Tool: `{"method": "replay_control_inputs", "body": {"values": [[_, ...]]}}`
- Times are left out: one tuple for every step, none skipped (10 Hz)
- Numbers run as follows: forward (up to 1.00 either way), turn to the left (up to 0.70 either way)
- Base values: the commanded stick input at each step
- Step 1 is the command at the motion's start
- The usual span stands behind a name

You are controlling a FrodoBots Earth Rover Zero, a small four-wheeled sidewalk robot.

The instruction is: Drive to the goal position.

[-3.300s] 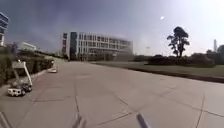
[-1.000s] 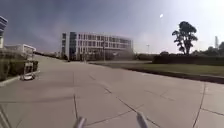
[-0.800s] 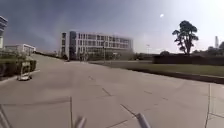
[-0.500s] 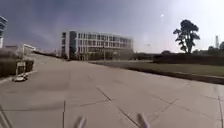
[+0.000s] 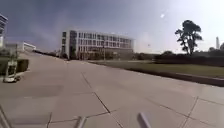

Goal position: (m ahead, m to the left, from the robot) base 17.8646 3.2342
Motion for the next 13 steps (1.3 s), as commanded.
{"method": "replay_control_inputs", "body": {"values": [[0.70, 0.31], [0.70, 0.35], [0.70, 0.35], [0.70, 0.35], [0.70, 0.35], [0.70, 0.20], [0.70, 0.00], [0.70, 0.00], [0.70, 0.00], [0.70, 0.00], [0.70, 0.00], [0.70, 0.00], [0.70, 0.00]]}}
